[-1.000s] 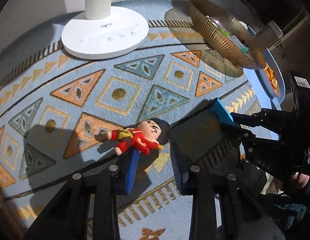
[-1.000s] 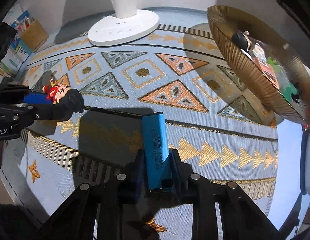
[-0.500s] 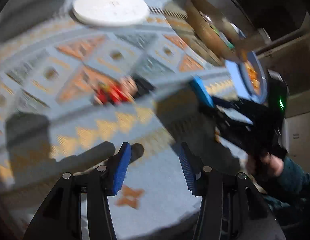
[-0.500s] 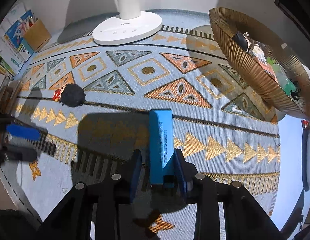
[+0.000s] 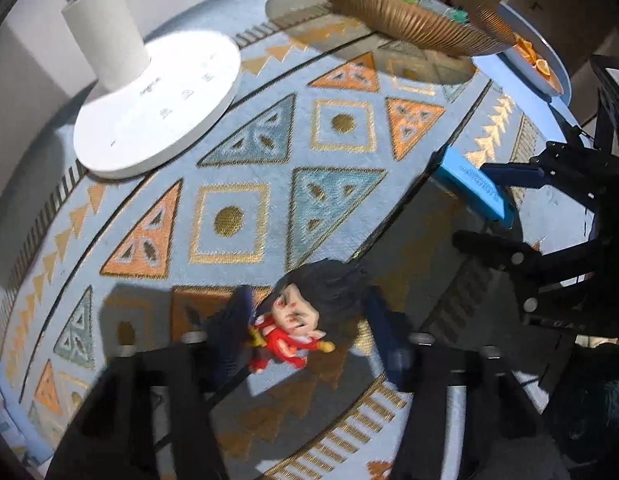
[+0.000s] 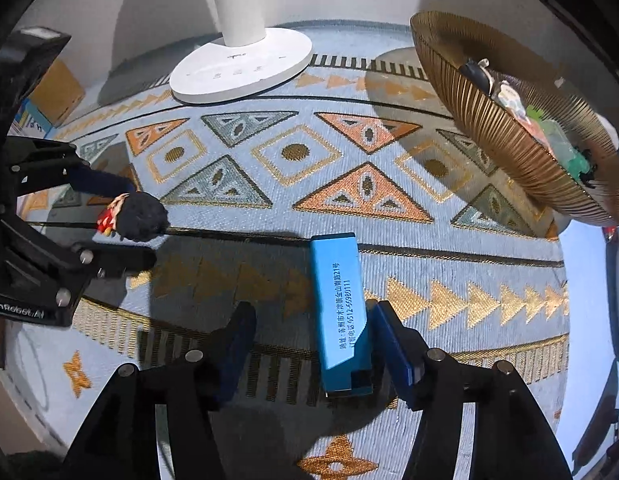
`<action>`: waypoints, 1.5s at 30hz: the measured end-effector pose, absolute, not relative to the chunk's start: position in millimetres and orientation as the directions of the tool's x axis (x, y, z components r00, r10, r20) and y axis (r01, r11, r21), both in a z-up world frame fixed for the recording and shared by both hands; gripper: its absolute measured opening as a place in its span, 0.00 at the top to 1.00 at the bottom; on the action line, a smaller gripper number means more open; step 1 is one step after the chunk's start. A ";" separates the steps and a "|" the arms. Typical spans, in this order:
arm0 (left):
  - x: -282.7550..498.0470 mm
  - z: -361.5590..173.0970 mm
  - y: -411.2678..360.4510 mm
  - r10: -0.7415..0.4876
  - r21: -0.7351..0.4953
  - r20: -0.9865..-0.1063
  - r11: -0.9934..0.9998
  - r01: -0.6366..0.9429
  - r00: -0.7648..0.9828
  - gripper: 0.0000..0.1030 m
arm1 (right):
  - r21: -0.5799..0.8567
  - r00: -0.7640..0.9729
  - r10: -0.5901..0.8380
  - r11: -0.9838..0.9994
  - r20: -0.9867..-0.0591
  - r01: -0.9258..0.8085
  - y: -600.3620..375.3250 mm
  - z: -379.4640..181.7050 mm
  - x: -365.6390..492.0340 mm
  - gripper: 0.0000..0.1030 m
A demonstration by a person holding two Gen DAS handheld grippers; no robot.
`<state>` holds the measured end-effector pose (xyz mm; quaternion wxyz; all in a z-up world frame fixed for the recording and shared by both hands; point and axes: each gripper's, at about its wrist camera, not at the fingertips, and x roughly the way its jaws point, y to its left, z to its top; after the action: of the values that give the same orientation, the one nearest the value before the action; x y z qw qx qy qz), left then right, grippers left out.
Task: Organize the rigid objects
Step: 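Carry the red figurine and blue box over the amber plate and open both tools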
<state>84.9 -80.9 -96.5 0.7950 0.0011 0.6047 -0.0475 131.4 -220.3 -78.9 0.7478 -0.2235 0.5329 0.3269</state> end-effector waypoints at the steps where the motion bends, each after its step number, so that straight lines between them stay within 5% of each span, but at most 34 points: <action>1: 83.4 -96.3 -83.3 -0.065 -0.048 -0.960 0.996 0.069 0.271 0.60 | 0.014 0.223 0.254 0.689 -0.941 -0.725 -221.3 -78.7 130.9 0.43; 5: 75.1 -96.6 -88.6 -0.056 -0.065 -0.954 0.998 -0.023 0.296 0.60 | 0.016 0.244 0.268 0.704 -0.932 -0.710 -228.4 -75.3 130.4 0.76; 11: 58.6 -81.8 -96.5 -0.131 -0.209 -0.921 0.961 -0.180 0.366 0.60 | 0.208 0.096 0.336 0.756 -0.937 -0.621 -250.4 -70.9 146.9 0.77; 19: 60.7 -35.5 -113.8 -0.168 -0.276 -0.873 0.944 -0.179 0.459 0.60 | 0.401 0.025 0.492 0.737 -0.870 -0.543 -279.3 -19.5 164.5 0.77; 33: 137.9 30.1 -155.8 -0.193 -0.286 -0.801 0.955 -0.080 0.567 0.60 | 0.335 0.293 0.523 0.795 -0.800 -0.505 -340.3 82.6 262.5 0.77; 45: 259.8 33.5 -177.8 -0.210 -0.292 -0.787 0.955 -0.051 0.580 0.60 | 0.250 0.360 0.408 0.877 -0.839 -0.411 -362.6 59.1 373.0 0.77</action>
<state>259.8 -177.8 33.5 0.8773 -0.1428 0.4559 -0.0454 373.0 -362.6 59.1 0.8247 -0.0014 0.5081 0.2483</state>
